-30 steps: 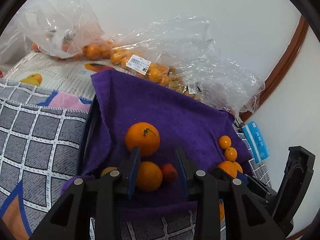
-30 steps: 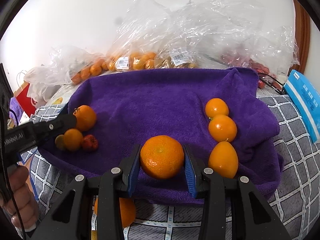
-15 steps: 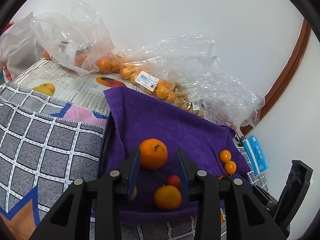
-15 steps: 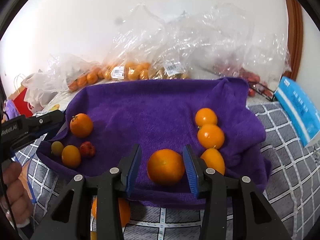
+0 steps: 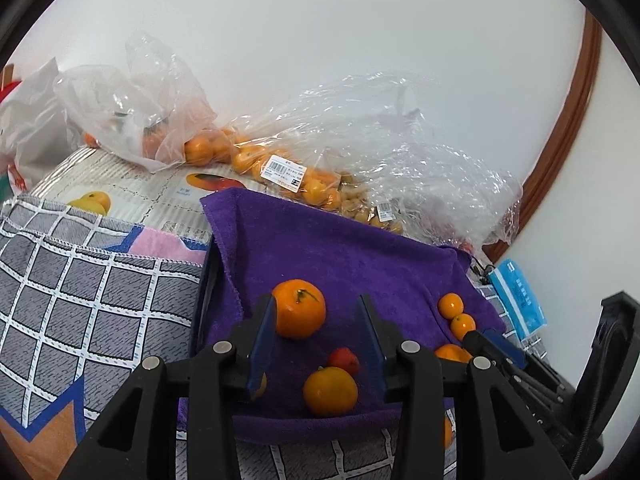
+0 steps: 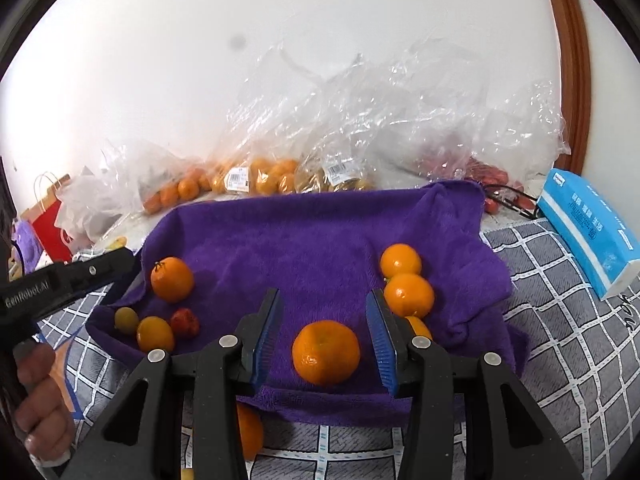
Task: Organize fruits
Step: 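Open the left gripper to release the orange on the towel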
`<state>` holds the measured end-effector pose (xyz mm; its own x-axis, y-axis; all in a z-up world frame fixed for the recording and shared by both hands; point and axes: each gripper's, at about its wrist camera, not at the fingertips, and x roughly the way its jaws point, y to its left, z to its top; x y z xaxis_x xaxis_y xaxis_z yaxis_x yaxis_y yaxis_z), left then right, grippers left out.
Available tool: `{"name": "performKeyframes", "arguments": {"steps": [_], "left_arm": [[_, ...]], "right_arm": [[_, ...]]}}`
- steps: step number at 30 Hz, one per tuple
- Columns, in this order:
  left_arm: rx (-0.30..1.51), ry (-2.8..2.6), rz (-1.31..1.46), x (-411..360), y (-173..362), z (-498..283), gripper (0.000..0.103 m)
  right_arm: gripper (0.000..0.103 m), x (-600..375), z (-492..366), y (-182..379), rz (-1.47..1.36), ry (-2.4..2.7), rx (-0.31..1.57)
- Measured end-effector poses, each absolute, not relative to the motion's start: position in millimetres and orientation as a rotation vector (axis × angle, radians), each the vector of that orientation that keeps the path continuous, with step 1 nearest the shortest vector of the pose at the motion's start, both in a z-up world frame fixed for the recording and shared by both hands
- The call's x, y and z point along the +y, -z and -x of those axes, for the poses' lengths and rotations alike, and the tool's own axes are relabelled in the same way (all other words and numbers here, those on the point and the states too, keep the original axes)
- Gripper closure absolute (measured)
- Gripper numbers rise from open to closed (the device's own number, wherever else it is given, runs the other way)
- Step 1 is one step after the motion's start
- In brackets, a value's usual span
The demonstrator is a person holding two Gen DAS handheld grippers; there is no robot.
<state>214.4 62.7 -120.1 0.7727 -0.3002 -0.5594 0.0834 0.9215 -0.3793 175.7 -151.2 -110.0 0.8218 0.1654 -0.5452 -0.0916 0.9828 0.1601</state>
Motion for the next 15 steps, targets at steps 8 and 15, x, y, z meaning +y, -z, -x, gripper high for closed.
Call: {"name": "performKeyframes", "arguments": {"steps": [8, 15], "left_arm": [[0.656, 0.211, 0.319, 58, 120, -212, 0.062], [0.656, 0.207, 0.326, 61, 119, -211, 0.061]], "right_arm": [[0.060, -144, -172, 110, -0.116, -0.189, 0.599], [0.060, -144, -156, 111, -0.134, -0.197, 0.617]]}}
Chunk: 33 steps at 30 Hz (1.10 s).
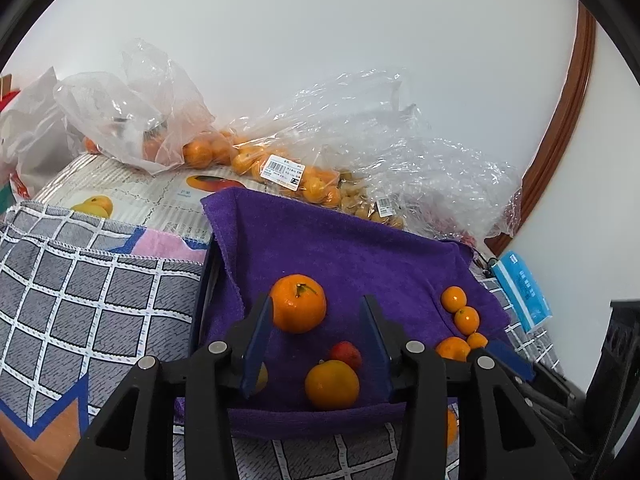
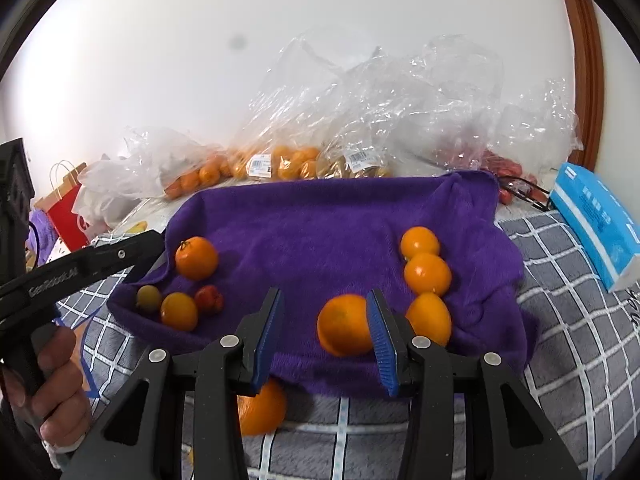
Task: Organize fruits
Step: 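Open the left gripper to release the orange on the towel, then grasp another large orange beside the towel with right gripper while left gripper moves to the small yellow fruit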
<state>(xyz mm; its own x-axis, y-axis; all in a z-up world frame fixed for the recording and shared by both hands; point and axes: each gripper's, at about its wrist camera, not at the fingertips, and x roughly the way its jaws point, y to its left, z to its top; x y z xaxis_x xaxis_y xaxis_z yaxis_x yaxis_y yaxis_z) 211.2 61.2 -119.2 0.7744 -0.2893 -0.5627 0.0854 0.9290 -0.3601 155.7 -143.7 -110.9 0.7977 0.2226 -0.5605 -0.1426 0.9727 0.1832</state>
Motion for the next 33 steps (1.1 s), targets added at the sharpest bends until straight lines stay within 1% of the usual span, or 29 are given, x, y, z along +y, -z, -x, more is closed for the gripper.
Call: {"name": "performKeyframes", "arguments": {"steps": [8, 12, 16, 30, 33], "left_arm": [[0.646, 0.205, 0.350, 66, 114, -209, 0.058], [0.619, 0.183, 0.358, 72, 110, -206, 0.054], [0.609, 0.171, 0.368, 78, 108, -204, 0.053], [0.617, 0.165, 0.426, 90, 107, -205, 0.051], [0.633, 0.165, 0.425, 90, 110, -207, 0.051]], "right_arm": [[0.060, -151, -135, 120, -0.201, -0.238, 0.663], [0.060, -143, -128, 123, -0.193, -0.265, 0.698], [0.060, -131, -125, 128, -0.190, -0.303, 0.743], [0.058, -89, -142, 147, -0.001, -0.278, 0.840], [0.061, -89, -137, 146, 0.010, -0.278, 0.819]]}}
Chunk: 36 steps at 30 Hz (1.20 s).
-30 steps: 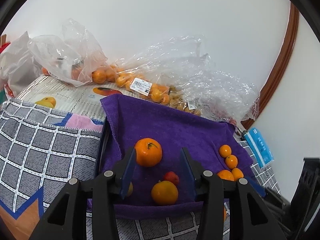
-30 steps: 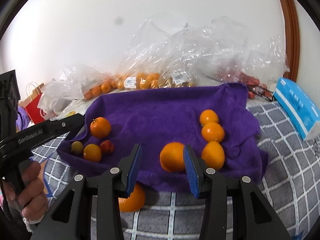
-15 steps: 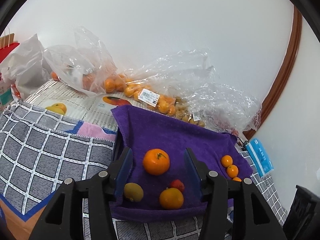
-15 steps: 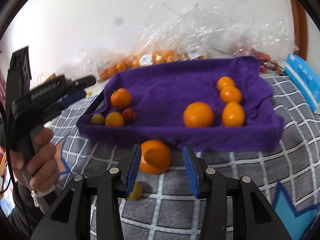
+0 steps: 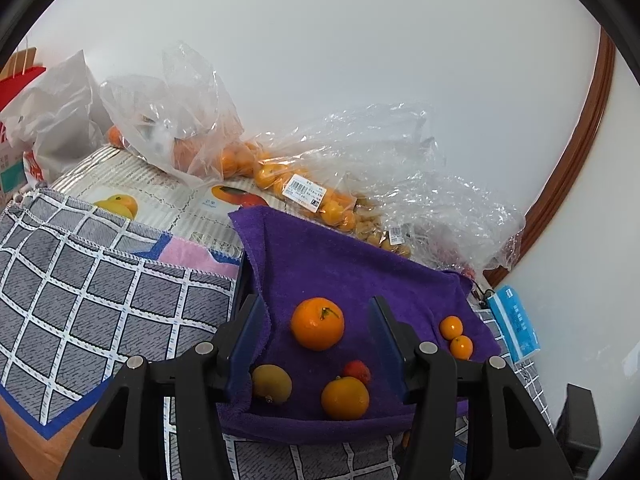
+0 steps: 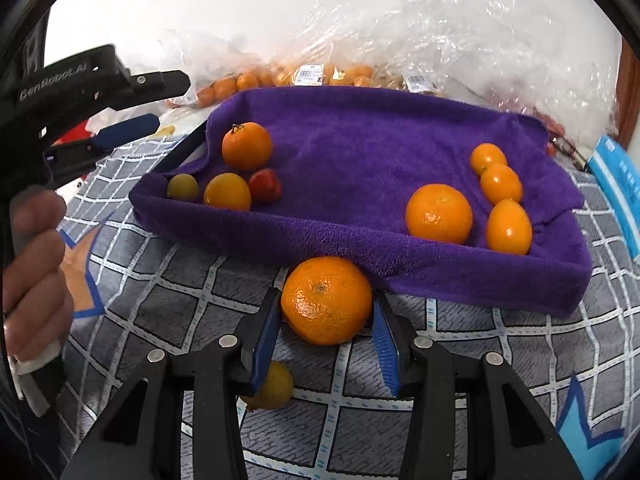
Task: Organize fruits
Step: 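Grasp another large orange beside the towel with right gripper while left gripper moves to the small yellow fruit, then close left gripper on the small yellow-green fruit while right gripper holds the orange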
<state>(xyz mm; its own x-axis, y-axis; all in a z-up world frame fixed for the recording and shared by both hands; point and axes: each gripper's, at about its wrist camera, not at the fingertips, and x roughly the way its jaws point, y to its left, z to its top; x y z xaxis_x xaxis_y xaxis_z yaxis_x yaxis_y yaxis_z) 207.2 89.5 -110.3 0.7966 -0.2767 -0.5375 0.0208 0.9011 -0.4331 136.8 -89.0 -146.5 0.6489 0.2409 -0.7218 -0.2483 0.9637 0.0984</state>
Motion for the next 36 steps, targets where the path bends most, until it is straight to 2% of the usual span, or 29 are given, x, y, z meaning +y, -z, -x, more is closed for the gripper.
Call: {"name": "performKeyframes", "arguments": {"steps": [12, 18, 26, 32, 36], "left_arm": [[0.638, 0.240, 0.391, 71, 107, -200, 0.051], [0.611, 0.322, 0.269, 42, 100, -185, 0.051], [0.643, 0.533, 0.109, -1, 98, -164, 0.051], [0.688, 0.601, 0.003, -25, 104, -153, 0.051], [0.808, 0.673, -0.027, -34, 118, -158, 0.051]], "right_arm": [[0.061, -160, -108, 137, -0.046, -0.160, 0.707], [0.061, -210, -108, 137, -0.127, -0.126, 0.691], [0.061, -230, -107, 135, -0.189, -0.061, 0.673], [0.061, -246, -103, 136, -0.248, 0.002, 0.655], [0.061, -253, -105, 138, -0.278, 0.024, 0.655]]}}
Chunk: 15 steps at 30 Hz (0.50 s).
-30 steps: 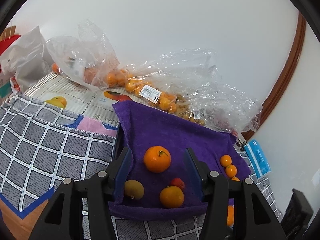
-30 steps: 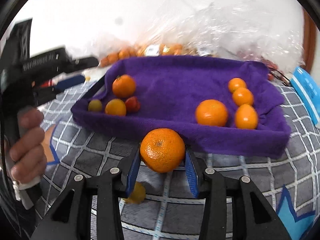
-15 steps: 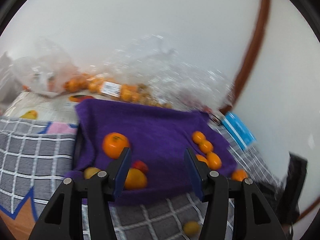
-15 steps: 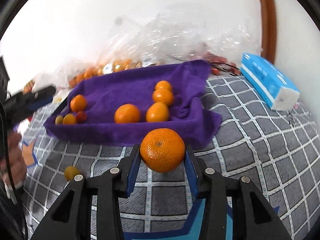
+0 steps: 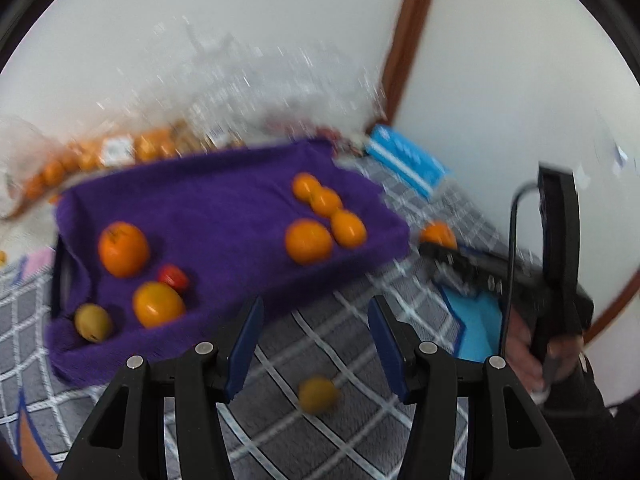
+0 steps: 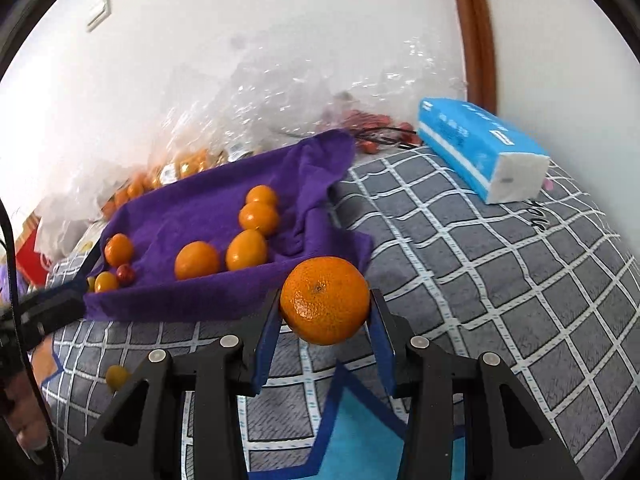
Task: Organize fruits
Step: 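Close left gripper on the small yellow-green fruit while right gripper holds the orange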
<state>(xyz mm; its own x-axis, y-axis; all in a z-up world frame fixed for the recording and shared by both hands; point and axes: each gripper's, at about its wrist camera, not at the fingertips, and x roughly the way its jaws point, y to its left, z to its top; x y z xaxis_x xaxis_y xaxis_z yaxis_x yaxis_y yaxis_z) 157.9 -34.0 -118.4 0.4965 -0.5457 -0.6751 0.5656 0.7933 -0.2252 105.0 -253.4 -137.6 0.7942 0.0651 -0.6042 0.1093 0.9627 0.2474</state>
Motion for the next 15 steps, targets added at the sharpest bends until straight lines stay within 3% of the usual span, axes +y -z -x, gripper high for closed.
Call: {"name": "performKeyframes", "arguments": {"steps": [6, 10, 15], "left_arm": [[0.896, 0.753, -0.141, -45, 128, -152, 0.053], [0.935, 0.724, -0.183, -45, 138, -154, 0.063], [0.994, 0.733, -0.276, -49, 151, -153, 0.067]], "right_arm": [[0.061, -253, -106, 138, -0.276, 0.019, 0.656], [0.061, -254, -106, 138, -0.283, 0.018, 0.658], [0.061, -253, -106, 138, -0.276, 0.014, 0.658]]}}
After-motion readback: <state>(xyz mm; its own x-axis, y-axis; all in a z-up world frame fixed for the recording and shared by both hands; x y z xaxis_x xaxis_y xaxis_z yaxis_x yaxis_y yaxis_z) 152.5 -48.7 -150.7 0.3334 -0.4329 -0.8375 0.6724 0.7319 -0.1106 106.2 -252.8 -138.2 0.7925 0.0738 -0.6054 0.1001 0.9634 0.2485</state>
